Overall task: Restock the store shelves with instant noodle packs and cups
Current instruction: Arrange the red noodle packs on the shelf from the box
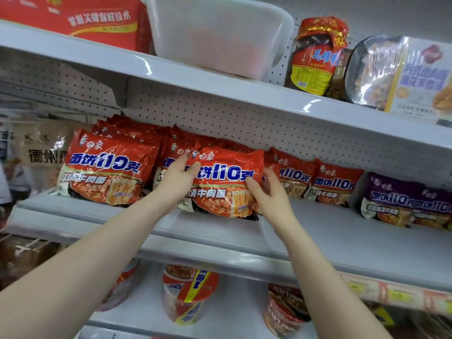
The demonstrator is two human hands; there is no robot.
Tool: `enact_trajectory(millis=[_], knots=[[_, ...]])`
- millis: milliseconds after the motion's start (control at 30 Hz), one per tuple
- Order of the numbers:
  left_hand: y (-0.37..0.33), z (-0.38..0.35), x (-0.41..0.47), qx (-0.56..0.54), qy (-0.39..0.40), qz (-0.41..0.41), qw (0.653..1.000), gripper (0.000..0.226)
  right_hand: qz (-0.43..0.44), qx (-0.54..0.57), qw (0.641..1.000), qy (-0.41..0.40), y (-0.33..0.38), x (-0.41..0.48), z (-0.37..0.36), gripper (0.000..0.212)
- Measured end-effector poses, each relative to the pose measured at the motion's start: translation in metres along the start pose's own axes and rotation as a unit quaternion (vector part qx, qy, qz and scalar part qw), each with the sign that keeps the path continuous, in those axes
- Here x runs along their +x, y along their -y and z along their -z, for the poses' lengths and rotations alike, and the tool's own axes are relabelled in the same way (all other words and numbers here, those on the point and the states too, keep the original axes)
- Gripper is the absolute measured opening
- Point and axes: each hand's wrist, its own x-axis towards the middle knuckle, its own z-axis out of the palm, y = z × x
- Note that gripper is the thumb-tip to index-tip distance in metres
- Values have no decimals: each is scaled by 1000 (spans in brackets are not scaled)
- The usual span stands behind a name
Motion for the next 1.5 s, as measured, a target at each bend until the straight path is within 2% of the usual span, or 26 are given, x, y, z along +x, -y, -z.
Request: enact_trajectory(millis=[133,267,433,600,733,867,933,1000,1067,1133,1500], knots=[[0,-22,-3,24,33,-8,999,54,-38,59,997,-37,-9,-9,9,57],[-3,-40,-10,118,79,-78,987,48,-67,66,993,-64,-17,-11,33,53],[2,-52,-11,262,93,-148,949,75,-121,48,989,-68,-27,-2,49,54],[13,-65,-10,403,96,-201,888,74,-140,-57,986,-74,-35,14,41,42],[23,-69,-5,474,97,-223,846,61,-118,-218,965,-83,-31,16,35,42],[27,-71,-6,508,104,-246,819,63,11,-368,924,-104,-27,2,34,64],[30,-73,-5,530,107,-256,801,67,49,-381,921,-64,-22,-3,33,63],[34,-74,-1,545,101,-259,791,69,32,-388,921,4,-21,-5,31,68],[37,-76,3,547,96,-256,791,72,12,-420,906,44,-25,-3,27,77],[38,-79,7,551,92,-256,789,74,10,-443,896,42,-31,1,23,82],[34,-97,25,588,37,-271,761,79,43,-434,900,-15,-55,32,10,96]])
